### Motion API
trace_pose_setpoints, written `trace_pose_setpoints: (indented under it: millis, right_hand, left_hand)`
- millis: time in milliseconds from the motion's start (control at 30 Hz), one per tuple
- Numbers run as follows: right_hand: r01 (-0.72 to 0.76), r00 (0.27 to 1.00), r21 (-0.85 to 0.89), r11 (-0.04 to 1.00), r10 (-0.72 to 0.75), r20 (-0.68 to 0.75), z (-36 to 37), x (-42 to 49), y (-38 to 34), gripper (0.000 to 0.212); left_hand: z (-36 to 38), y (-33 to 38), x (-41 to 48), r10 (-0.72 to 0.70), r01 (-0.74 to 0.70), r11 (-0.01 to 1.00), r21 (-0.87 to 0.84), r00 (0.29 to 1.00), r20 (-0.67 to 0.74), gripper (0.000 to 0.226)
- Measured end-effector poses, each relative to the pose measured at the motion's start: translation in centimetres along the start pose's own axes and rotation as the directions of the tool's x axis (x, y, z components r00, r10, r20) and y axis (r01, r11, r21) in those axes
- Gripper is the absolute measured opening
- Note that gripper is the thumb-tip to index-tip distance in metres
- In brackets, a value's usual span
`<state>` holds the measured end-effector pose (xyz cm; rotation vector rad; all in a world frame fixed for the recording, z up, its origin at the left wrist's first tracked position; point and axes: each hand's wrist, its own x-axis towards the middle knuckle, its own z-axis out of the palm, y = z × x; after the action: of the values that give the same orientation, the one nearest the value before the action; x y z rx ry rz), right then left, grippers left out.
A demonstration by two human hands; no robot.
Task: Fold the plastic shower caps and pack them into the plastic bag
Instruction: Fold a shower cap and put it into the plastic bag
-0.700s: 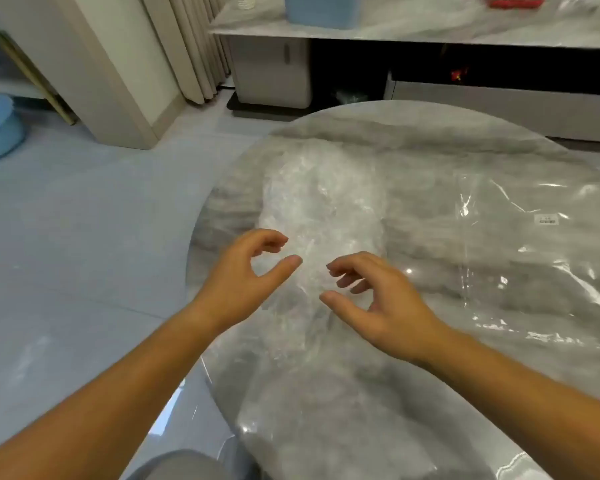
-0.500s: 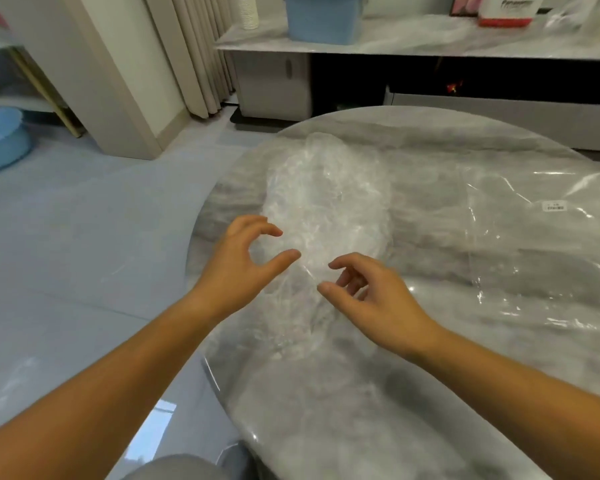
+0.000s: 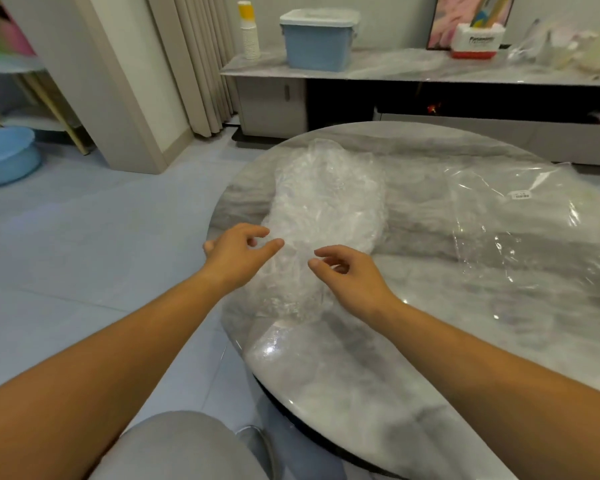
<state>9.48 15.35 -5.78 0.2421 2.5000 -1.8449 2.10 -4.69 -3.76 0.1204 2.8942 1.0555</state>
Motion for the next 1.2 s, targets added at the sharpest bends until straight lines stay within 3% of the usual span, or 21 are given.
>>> trace_pose_setpoints:
  millis: [133,233,367,467,600,667,733,800,967,1100,1200]
  right_hand:
    - [0.0,0.998,0.025,1.0,0.001,-0.057,-0.2,-0.3,-0.9,0.03]
    - [0.027,0.998,0.019,0.999,-0.026,-0.057,-0.1,-0.6,-1.1,0.032]
    - [-0.005,0.998,-0.056,0.998,0.008,0.055,0.6,-0.9,-1.3,0.039]
    - [-0.021,1.0,-0.04,0.999,0.021,-0.006,0.0,-1.1,-2.0,0.042]
    - [0.035,0.993,0.099,0.994,-0.024,-0.118,-4.1,-2.8,-3.9,0.035]
    - [0.05,0.987,0.165,0.985,-0.024,-0.156,-7.2,-4.4,-4.7,0.038]
    - [0.048,0.985,0.168,0.985,-0.019,-0.171,-10.6,-6.4,-4.7,0.041]
    - [0.027,0.982,0.08,0.996,-0.012,-0.186,-13.5,-8.4,-3.7,0.042]
    - [-0.058,0.98,-0.14,0.988,0.03,-0.197,-18.7,-12.4,1.4,0.036]
    - [-0.134,0.988,-0.317,0.939,0.103,-0.112,-20.5,-13.5,5.5,0.043]
    - [-0.022,0.977,-0.564,0.826,-0.103,-0.189,-20.3,-14.3,7.1,0.046]
  left_hand:
    - [-0.7,1.3,0.1,0.049,-0.049,0.999,-0.008,0.998,0.033,0.033]
    - [-1.0,1.9,0.8,-0.019,0.017,1.0,0.021,0.997,0.078,0.019]
    - [-1.2,2.1,1.1,-0.032,0.055,0.987,-0.15,0.988,0.152,0.03]
    - [-1.7,2.4,0.4,0.047,-0.042,0.994,-0.102,0.998,0.043,0.021]
    - [-2.8,4.5,-0.9,0.293,-0.296,0.954,-0.042,0.954,-0.061,0.03]
    - [-2.7,6.9,-2.1,0.414,-0.416,0.909,-0.032,0.909,-0.041,0.031]
    - [-1.9,9.5,-3.4,0.462,-0.448,0.881,-0.149,0.883,0.078,0.034]
    - [-0.2,11.7,-4.9,0.458,-0.406,0.885,-0.227,0.848,0.268,0.038]
    - [5.6,13.6,-8.6,0.383,-0.416,0.904,-0.099,0.684,0.621,0.067]
    - [8.8,12.2,-10.4,0.413,-0.478,0.873,-0.099,0.615,0.671,0.083]
    - [9.5,10.5,-10.3,0.539,-0.672,0.741,-0.015,0.581,0.609,0.094]
